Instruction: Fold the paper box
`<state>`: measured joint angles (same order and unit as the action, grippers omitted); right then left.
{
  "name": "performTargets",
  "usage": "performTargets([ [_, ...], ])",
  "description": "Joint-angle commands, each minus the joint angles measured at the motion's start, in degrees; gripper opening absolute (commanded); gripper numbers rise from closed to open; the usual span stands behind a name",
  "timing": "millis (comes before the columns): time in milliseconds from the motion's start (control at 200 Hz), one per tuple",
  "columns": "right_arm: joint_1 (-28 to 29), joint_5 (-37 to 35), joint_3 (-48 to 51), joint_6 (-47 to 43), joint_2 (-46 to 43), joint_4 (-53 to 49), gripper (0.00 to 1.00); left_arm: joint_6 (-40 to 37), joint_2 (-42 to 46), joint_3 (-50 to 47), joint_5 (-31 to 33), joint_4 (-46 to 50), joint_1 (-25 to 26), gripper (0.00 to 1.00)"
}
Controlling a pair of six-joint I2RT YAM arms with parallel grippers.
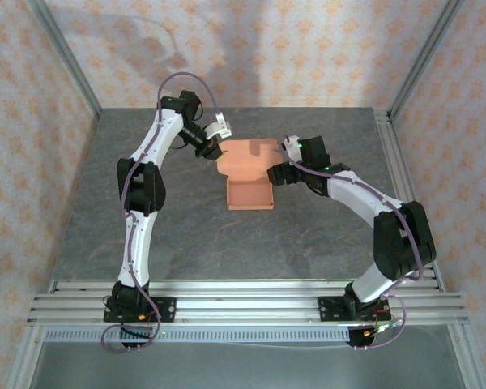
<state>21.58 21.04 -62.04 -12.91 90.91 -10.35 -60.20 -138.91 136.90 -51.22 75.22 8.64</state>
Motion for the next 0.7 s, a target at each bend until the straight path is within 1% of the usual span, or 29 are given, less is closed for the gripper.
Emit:
performTargets([
  [0, -0.19, -0.61, -0.41, 0.05, -1.1, -0.78, 0.87, -0.57, -0.4, 1.53, -0.2, 0.66, 0.32, 0.0],
  [160, -0.33, -2.04, 0.1, -0.38, -2.66, 0.67, 0.87, -2.34, -0.05, 1.5, 0.32, 2.16, 0.25, 0.0],
  [250, -1.68, -1.51, -1.75, -0.74, -2.01, -0.08, 0.86, -4.0, 0.47, 1.29, 0.33, 3.04, 0.32, 0.0],
  [355, -4.49, 3.04, -5.59, -1.1, 0.28, -1.44, 0.81, -6.51, 1.85, 0.38, -0.36, 4.0, 0.33, 0.0],
  [460, -6.8, 9.68, -8.82, -7.01, 2.64, -2.9, 0.79, -8.21, 3.2, -1.91, -1.39, 3.47, 0.33, 0.0],
  [566, -8.69, 18.27, -15.72, -15.27, 6.6, -11.44, 0.75, -9.66, 3.43, -2.75, -1.86, 4.04, 0.36, 0.0],
  [691, -9.02, 20.36, -25.58, -24.6, 12.56, -23.63, 0.72, -9.92, 3.21, -2.63, -1.73, 4.27, 0.32, 0.0],
])
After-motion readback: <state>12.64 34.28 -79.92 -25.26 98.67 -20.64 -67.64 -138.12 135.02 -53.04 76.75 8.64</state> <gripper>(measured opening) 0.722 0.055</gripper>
